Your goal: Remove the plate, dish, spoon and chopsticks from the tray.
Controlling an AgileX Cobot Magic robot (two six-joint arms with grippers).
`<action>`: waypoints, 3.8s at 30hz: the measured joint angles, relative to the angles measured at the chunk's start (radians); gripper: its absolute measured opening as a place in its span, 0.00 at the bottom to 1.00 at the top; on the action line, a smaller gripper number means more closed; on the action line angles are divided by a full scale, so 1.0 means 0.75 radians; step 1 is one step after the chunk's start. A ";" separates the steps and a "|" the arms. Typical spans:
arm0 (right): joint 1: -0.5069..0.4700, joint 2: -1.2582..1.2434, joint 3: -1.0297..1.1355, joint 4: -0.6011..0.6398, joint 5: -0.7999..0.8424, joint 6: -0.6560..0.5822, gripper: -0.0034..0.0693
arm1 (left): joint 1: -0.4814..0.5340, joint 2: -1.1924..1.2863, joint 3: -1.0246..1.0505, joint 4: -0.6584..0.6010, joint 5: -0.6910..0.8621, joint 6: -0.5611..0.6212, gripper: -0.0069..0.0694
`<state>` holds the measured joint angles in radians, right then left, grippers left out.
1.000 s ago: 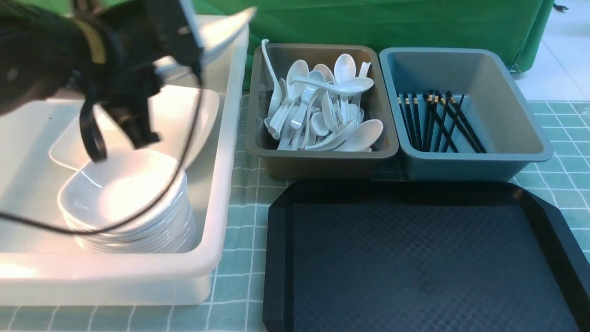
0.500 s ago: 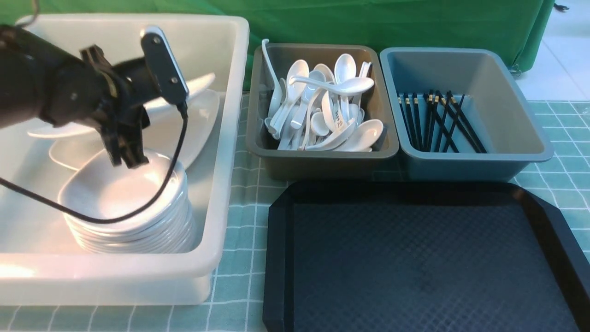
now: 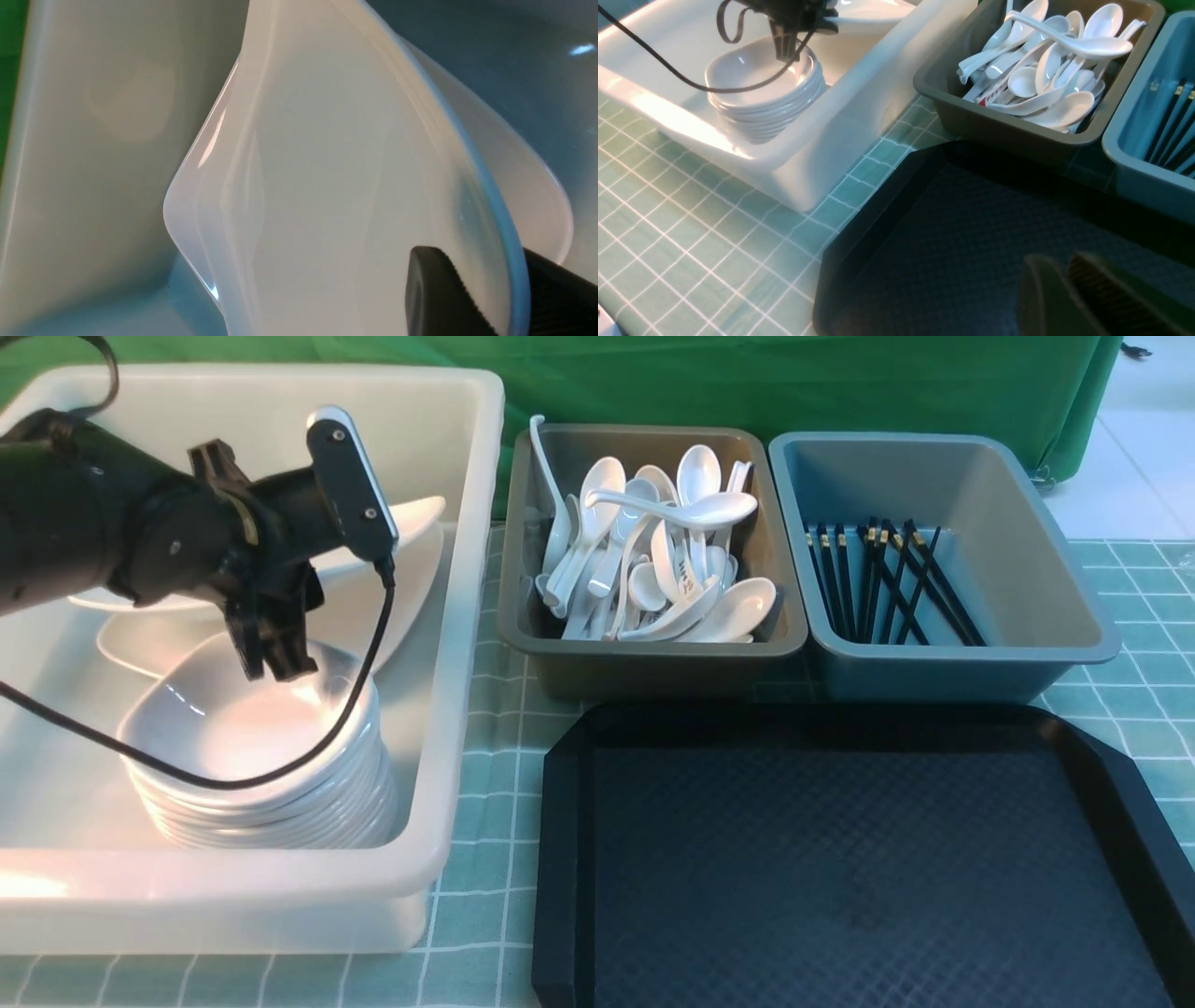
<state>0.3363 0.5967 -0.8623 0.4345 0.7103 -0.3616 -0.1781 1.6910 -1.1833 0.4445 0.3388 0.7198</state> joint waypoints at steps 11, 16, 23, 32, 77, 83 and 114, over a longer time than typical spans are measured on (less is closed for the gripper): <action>0.000 0.000 0.000 0.000 0.000 0.000 0.21 | 0.000 -0.038 -0.009 -0.105 0.064 0.003 0.63; 0.000 0.000 0.000 0.000 0.000 0.000 0.21 | 0.000 -0.085 -0.010 -0.173 0.093 0.003 0.65; 0.000 0.000 0.000 0.000 0.000 0.000 0.22 | 0.000 -0.161 -0.011 -0.255 0.130 0.003 0.65; 0.000 0.000 0.000 0.000 0.003 -0.006 0.23 | -0.064 -0.484 -0.011 -0.772 0.168 -0.125 0.38; -0.109 -0.179 0.098 -0.068 -0.007 0.007 0.12 | -0.227 -1.873 1.121 -1.149 -0.231 -0.161 0.11; -0.339 -0.532 0.611 -0.121 -0.349 -0.128 0.07 | -0.227 -1.874 1.121 -1.132 -0.230 -0.161 0.11; -0.387 -0.794 1.157 -0.488 -0.632 0.293 0.11 | -0.227 -1.875 1.121 -1.120 -0.217 -0.161 0.11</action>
<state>0.0459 0.0014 0.0055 0.0685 0.2360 -0.1418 -0.3483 0.2851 -0.3423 -0.3958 0.1761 0.5990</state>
